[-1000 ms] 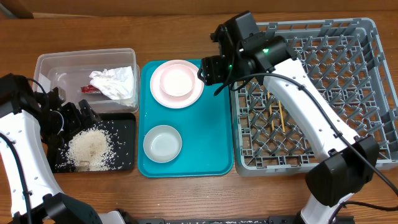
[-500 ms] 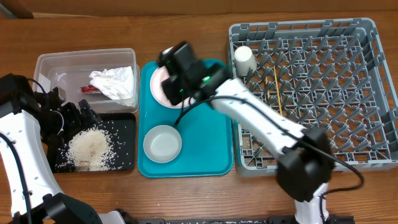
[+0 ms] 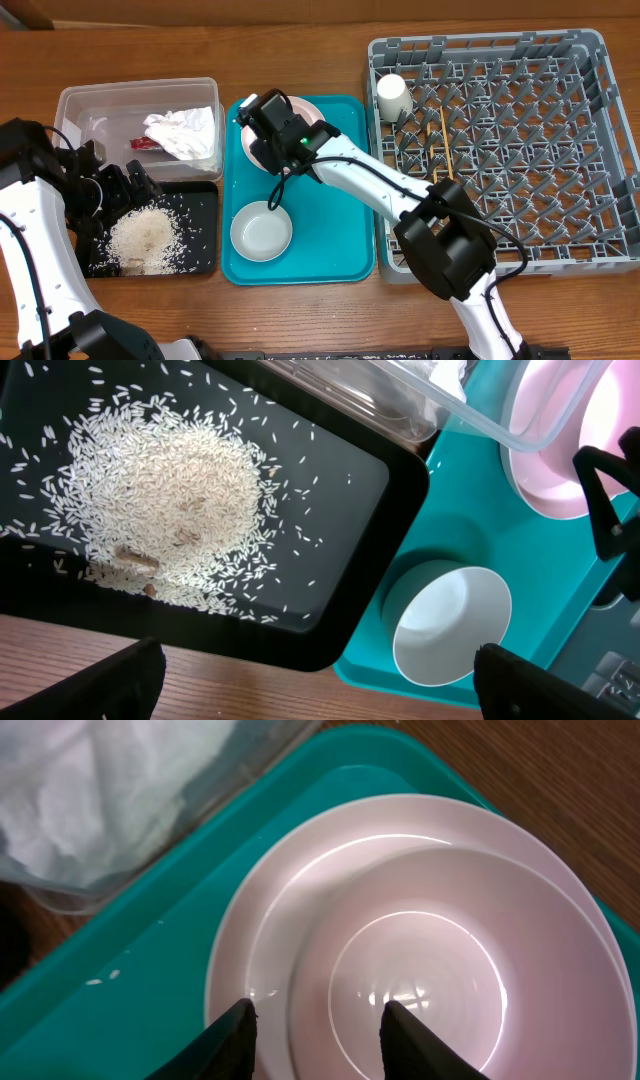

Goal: Sort waste into correct bins and load items into the dishwasher
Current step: 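Reach the right gripper to the pink plate and grasp its rim, then lift the pink plate and carry it right into the dish rack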

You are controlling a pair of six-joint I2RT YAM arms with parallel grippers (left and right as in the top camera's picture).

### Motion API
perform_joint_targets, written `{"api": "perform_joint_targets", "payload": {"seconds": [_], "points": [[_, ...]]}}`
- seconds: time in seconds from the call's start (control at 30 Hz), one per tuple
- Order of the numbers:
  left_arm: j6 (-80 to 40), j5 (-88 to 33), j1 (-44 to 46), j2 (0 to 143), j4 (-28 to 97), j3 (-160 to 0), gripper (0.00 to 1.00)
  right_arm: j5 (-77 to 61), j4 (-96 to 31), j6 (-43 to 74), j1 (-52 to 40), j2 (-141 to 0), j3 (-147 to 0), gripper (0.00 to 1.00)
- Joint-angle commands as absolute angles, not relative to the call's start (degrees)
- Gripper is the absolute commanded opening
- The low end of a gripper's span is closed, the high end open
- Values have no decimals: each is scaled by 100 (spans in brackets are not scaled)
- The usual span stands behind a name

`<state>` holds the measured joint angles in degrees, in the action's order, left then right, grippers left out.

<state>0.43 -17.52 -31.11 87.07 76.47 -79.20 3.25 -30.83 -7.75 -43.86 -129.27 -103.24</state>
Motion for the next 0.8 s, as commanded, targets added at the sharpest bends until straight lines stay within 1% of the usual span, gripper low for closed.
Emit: {"api": "perform_joint_targets", "payload": {"seconds": [0.0,0.13,0.17,0.3,0.37,0.43,0.5,0.67,0.77], "points": [[130,-1739,-3063,8678,7627,-8031,100,401,-3022,-845,-4338,-13065,-10311,42],[130,-1739,-3063,8678,7627,-8031,100,401,-3050,-888,-4327,-13179,-10311,41],[130,-1739,-3063,8678,7627,-8031,100,401,-3076,-888,-4327,-13181,-10311,38],[130,-1739,-3063,8678,7627,-8031,100,401,-3122,-886,-4331,-13181,-10313,23],[130,-1739,-3063,8678,7627,-8031,100,401,-3133,-884,-4338,-13181,-10313,18],[130,-1739,-3063,8678,7627,-8031,100,401,-3170,-884,-4338,-13170,-10313,9],[130,-1739,-3063,8678,7627,-8031,100,401,-3194,-884,-4338,-13139,-10315,4],[130,-1739,-3063,8678,7627,-8031,100,399,-3208,-873,-4342,-12827,-10388,4],[130,-1739,-3063,8678,7627,-8031,100,377,-3330,-482,-4342,-12390,-10510,4]]}}
